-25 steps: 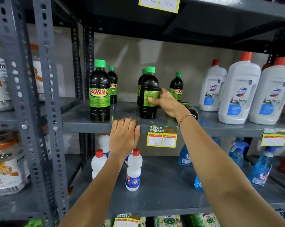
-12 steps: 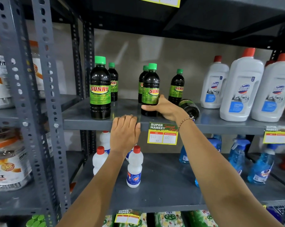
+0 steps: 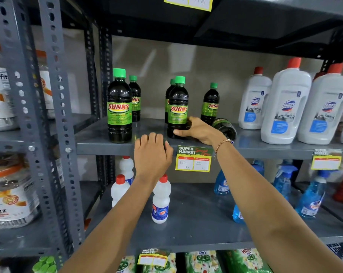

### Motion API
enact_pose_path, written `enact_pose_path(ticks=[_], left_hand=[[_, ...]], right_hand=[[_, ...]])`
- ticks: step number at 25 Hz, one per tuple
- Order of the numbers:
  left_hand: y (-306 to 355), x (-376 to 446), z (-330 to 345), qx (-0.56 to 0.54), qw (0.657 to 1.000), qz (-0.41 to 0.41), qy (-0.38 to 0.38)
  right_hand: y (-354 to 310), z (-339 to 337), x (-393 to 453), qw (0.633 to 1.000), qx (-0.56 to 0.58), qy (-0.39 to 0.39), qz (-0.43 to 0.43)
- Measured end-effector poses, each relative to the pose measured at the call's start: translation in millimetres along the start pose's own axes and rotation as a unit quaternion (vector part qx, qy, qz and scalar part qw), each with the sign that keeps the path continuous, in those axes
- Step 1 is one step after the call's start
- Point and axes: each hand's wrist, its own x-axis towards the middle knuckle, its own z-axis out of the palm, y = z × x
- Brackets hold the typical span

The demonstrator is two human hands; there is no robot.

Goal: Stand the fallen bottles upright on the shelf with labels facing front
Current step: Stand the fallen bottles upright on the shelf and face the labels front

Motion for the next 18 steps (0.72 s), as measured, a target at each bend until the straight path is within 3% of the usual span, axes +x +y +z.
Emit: enact_pose_path(ticks=[5,7,8,10,12,13,18], left_hand=[[4.1,19.9,-8.1,0.011,0.995,-0.009,-0.099],[1.6,44.6,-4.3,-0.053,0.985,-0.053,-0.154],[-0.2,60.7,-4.3,-0.128,0.967,-0.098,-0.196],[-2.4,89.6,-3.8,-0.314,0.879,-0.181,-0.311],[-1.1,100.8,0.0,-0.419,0.799,-0.191,-0.387],[-0.6,101.1,2.9,-0.447,0.776,-0.188,-0.403],[-6.8,96.0,15.4,-0.499,0.750,-0.254,-0.351]], right_hand=[[3.5,-2.1,-3.9,0.999,0.025,0.028,0.013],[3.3,-3.8,-5.0,0.999,0.032,0.014,0.011],[2.6,-4.8,-5.5,0.999,0.031,0.007,0.013],[2.4,-5.7,-5.8,0.999,0.031,0.000,0.017],[2.8,-6.4,-4.3,0.999,0.034,0.001,0.016],[2.9,-6.5,-3.3,0.999,0.034,0.003,0.015],[3.6,-4.7,0.0,0.999,0.026,0.013,0.016]])
